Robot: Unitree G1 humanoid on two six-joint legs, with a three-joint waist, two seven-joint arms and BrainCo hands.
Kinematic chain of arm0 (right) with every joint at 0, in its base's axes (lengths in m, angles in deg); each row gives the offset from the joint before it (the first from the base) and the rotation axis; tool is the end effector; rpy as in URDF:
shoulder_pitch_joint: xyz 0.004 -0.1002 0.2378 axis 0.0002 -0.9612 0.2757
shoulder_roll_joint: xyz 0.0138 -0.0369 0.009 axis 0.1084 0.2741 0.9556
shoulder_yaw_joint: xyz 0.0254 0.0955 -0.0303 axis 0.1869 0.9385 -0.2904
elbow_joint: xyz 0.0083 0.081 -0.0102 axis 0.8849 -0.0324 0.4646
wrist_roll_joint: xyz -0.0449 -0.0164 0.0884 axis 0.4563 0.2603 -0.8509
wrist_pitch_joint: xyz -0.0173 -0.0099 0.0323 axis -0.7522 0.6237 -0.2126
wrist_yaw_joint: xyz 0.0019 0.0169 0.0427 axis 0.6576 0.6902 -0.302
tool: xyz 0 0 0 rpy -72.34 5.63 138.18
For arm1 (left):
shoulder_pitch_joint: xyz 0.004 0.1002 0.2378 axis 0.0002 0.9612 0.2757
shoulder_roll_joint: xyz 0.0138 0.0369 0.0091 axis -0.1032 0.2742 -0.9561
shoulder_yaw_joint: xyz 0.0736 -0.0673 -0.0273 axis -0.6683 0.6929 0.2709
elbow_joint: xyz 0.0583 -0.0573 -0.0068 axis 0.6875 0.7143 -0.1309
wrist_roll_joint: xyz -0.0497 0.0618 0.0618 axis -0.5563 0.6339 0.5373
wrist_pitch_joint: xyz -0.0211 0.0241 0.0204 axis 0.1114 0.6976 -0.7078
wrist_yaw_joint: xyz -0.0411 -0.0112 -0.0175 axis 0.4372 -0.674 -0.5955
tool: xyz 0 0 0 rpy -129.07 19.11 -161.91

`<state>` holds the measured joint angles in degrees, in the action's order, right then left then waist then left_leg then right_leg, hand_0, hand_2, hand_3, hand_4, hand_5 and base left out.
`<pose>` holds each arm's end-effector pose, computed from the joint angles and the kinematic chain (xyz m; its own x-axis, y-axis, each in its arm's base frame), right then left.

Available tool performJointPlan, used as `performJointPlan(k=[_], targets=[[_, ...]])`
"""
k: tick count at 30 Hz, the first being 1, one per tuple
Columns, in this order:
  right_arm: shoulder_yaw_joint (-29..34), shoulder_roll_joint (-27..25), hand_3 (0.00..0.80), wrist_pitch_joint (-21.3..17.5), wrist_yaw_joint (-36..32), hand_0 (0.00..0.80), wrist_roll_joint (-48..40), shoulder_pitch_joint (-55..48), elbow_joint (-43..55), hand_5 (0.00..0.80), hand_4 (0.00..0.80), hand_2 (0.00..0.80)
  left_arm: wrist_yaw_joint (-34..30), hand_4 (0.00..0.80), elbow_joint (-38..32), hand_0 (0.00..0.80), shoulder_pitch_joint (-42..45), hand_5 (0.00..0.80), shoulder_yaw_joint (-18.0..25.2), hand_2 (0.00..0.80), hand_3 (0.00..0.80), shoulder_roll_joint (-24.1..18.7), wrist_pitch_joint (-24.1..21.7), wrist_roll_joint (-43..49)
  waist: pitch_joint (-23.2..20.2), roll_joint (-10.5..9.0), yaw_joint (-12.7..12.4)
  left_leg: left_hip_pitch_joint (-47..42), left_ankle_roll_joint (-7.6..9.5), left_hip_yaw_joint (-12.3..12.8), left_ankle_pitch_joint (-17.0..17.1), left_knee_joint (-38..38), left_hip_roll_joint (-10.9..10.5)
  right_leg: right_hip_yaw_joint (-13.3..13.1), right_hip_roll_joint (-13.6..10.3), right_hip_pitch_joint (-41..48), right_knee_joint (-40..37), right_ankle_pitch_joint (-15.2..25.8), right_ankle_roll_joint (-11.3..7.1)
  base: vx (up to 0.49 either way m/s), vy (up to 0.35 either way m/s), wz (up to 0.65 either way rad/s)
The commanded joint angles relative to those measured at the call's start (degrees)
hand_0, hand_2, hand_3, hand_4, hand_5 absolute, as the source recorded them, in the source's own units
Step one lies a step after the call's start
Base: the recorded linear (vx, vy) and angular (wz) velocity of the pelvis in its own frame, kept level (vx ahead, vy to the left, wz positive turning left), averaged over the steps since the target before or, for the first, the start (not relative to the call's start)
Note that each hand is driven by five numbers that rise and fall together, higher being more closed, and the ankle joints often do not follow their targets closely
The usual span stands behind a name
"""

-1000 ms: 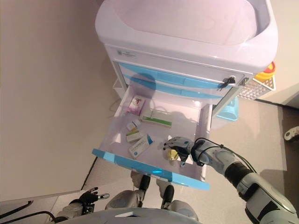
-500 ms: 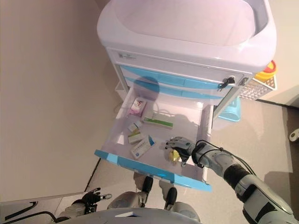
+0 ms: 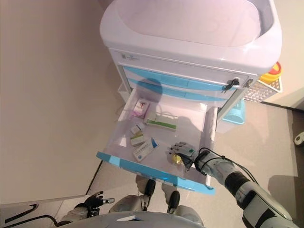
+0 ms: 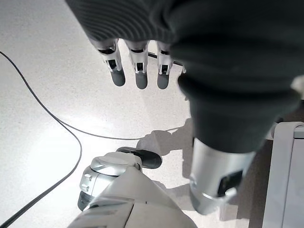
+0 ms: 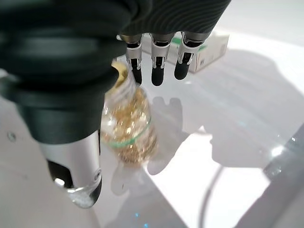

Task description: Open the drawer and pick up the medicine

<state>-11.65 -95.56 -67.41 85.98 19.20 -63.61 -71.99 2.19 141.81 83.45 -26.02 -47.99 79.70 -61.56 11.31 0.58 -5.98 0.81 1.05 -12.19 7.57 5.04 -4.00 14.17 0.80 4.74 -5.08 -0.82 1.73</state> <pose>0.2178 -0.1870 -0.0182 0.6371 0.5266 -0.5628 -0.4315 -0.3614 -0.8266 0.0818 0.2342 -0.1100 0.4033 0.1529 -0.9022 -0.0027 0.9861 0.1660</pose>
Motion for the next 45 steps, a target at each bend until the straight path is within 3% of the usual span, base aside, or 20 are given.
performJointPlan(k=[1,11,21,45], targets=[[-2.3,1.3,0.0,0.2,2.1,0.0,-0.2,0.3,2.5,0.0,0.0,0.0,0.5,0.0,2.5,0.0,-2.0,0.0,-1.6,0.0,0.0,-0.1,0.2,1.2,-0.8,-2.1,-0.6,0.5,0.73,2.5,-6.2,-0.9,-2.8,-4.1,-2.8,-4.8,3.6,1.6,-3.96,0.002,-0.003,0.04],[-2.5,1.9,0.0,0.5,4.1,0.0,0.5,-0.1,1.5,0.0,0.0,0.0,0.7,0.0,2.7,0.0,-2.4,0.0,-1.7,0.0,0.0,0.2,0.1,1.2,-0.8,-2.08,-0.6,0.9,0.75,2.5,-6.2,-0.9,-2.8,-4.1,-2.8,-5.1,3.5,1.6,-3.93,0.0,-0.001,0.02],[-0.8,2.6,0.0,3.7,8.9,0.0,1.8,-1.2,1.0,0.0,0.0,0.0,0.8,0.0,2.9,0.0,-1.7,0.0,-1.7,0.0,0.0,0.7,-0.3,1.0,-0.9,-1.86,-0.3,0.7,0.86,2.6,-6.2,-1.0,-2.8,-4.2,-2.8,-5.0,3.5,1.6,-3.91,0.0,0.0,0.0],[-0.1,4.0,0.0,7.2,11.2,0.0,4.1,-1.5,-1.8,0.0,0.0,0.0,1.1,0.0,2.7,0.0,-2.0,0.0,-2.4,0.0,0.0,1.2,-0.5,0.5,-0.5,-1.68,-0.2,0.8,0.99,2.6,-6.1,-0.9,-2.7,-4.3,-2.7,-5.2,3.6,1.7,-3.84,0.0,0.0,0.0]])
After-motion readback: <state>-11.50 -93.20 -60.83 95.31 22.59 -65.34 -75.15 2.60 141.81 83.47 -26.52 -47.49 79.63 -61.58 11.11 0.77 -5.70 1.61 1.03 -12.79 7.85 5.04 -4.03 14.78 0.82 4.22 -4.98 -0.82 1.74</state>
